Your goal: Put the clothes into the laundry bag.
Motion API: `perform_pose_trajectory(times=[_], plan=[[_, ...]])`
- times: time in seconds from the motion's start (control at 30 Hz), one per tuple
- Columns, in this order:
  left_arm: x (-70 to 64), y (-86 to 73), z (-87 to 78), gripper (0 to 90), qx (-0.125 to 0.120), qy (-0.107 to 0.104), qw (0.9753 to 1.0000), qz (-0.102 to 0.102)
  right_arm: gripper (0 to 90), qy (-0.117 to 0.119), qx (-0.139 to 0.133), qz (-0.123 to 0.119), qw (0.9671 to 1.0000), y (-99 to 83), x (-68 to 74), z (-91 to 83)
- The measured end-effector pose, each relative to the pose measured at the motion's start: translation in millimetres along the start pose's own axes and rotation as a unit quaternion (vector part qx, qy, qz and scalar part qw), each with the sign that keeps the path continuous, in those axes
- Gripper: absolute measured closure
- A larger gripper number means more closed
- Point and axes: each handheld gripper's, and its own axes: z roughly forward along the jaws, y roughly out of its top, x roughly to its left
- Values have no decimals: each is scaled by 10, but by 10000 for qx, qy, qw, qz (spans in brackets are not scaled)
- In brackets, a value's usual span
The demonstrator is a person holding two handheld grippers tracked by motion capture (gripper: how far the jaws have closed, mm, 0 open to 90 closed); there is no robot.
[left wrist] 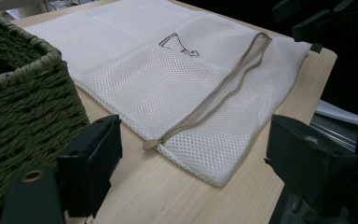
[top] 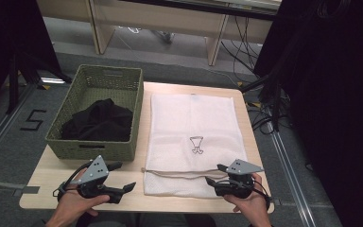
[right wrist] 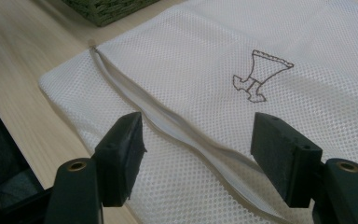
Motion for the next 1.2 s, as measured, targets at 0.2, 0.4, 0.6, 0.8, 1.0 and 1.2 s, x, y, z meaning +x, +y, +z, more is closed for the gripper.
perform_pose_trajectory(times=[0.2, 0.4, 0.6, 0.8, 1.0, 1.2], plan=[[-2, 0, 4, 176, 23, 0, 10000, 38, 351, -3, 7, -14, 10000, 0, 1, -2], [-5, 3, 4, 177, 34, -1, 10000, 59, 351, 18, 29, -12, 10000, -1, 1, 3], [-5, 7, 4, 177, 33, 8, 10000, 75, 351, -22, 58, -17, 10000, 2, -2, 8], [-15, 13, 5, 177, 38, 9, 9999, 109, 356, -212, 170, -203, 9994, 8, -36, 4], [-20, 15, 18, 177, 76, 0, 9999, 137, 378, -541, 679, -586, 9945, 17, -190, 124], [-21, 15, 22, 176, 95, 5, 9998, 150, 397, -458, 1149, -1047, 9868, 13, -300, 304]])
